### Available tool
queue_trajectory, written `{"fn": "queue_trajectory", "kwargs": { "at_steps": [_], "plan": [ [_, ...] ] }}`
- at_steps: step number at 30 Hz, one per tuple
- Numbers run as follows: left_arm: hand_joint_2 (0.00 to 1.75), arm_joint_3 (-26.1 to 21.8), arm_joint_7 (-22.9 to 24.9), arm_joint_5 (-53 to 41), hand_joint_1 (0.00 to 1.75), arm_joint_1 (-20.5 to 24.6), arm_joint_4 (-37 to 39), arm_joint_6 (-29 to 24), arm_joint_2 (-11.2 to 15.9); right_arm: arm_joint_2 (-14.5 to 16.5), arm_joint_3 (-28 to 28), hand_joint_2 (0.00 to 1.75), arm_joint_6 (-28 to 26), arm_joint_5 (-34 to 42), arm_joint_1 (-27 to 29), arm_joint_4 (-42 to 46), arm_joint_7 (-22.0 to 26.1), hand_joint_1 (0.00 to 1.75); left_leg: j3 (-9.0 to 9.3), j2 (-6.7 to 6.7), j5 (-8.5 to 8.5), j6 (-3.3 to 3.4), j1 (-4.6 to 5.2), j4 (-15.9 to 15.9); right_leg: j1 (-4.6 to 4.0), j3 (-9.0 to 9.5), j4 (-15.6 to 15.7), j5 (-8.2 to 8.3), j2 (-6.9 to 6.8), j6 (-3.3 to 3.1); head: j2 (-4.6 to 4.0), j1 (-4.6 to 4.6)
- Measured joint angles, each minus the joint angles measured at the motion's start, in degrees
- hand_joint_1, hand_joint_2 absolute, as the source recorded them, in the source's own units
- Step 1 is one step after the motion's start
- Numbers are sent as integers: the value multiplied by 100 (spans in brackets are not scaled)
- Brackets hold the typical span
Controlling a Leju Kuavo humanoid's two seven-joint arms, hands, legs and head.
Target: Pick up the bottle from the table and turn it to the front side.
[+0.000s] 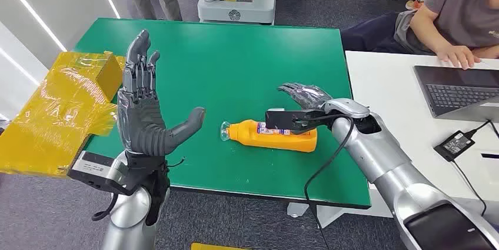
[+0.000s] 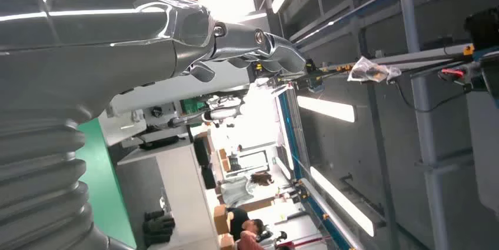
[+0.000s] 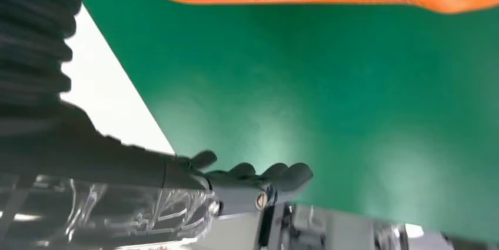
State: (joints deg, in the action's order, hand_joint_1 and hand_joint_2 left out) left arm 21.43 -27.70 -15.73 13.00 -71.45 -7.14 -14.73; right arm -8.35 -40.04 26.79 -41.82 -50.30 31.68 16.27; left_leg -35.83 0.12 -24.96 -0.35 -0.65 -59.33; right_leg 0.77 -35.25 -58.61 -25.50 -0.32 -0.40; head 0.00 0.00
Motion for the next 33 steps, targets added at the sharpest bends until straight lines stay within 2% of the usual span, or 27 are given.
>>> {"fn": "queue_trajectory", "kwargs": {
  "at_steps": [11,33],
  "plan": [
    [175,155,1,181,0,23,-33,-239,0,474,-343,175,389,262,-399,-948,-287,0,1,-3,0,0,0,0,0,0,1,0,-2,0,0,-2],
    [175,196,-58,375,0,137,-27,-439,2,542,-570,175,162,258,-153,-1516,-862,0,1,-2,0,0,0,-4,0,-1,2,0,0,1,0,0]
  ]
}}
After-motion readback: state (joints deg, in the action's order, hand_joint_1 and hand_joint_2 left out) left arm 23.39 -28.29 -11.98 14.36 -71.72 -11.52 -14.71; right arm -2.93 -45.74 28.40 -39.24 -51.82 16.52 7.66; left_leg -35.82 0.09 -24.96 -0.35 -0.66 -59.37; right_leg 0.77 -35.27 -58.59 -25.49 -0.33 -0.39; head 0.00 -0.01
